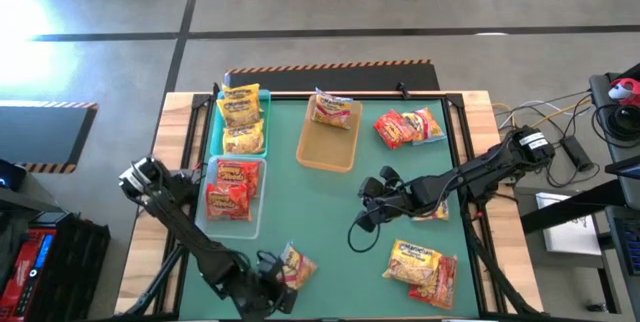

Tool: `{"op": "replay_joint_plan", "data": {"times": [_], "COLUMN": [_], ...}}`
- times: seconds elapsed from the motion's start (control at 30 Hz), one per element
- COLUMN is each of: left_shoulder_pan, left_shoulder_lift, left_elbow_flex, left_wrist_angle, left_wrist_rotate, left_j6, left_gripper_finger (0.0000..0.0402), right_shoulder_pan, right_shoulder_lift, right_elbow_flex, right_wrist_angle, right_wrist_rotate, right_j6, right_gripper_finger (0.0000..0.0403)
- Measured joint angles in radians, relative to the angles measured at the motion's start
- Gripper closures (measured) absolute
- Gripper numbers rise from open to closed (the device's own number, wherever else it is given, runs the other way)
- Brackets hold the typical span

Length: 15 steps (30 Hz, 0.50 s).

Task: Sort Maruchan noodles
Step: Put the blue noodle pack into the orange bin

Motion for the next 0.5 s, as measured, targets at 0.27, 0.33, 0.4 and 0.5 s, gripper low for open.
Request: {"op": "replay_joint_plan", "data": {"times": [0.27, 0.33, 0.4, 0.5], "left_shoulder_pan": [0.001, 0.004, 0.007, 0.022], "left_shoulder_lift": [0.093, 0.107, 0.122, 0.133], "left_elbow_flex": [0.052, 0.048, 0.042, 0.041], "left_wrist_angle": [-0.154, -0.184, -0.221, -0.273], "left_wrist_rotate": [0.082, 0.081, 0.081, 0.068], "left_j6": [-0.062, -0.089, -0.101, -0.104], "left_gripper_finger": [0.0327, 0.0327, 0.0327, 0.0327], "right_shoulder_pan": [0.0, 0.0, 0.0, 0.0], "right_shoulder_lift": [0.0, 0.0, 0.0, 0.0], "right_elbow_flex": [0.0, 0.0, 0.0, 0.0], "right_wrist_angle": [0.008, 0.012, 0.014, 0.015], "right_wrist_rotate": [0.0, 0.0, 0.0, 0.0], "right_j6": [-0.008, -0.008, -0.007, -0.007], "right_gripper_finger": [0.0394, 0.0394, 0.0394, 0.0394]}}
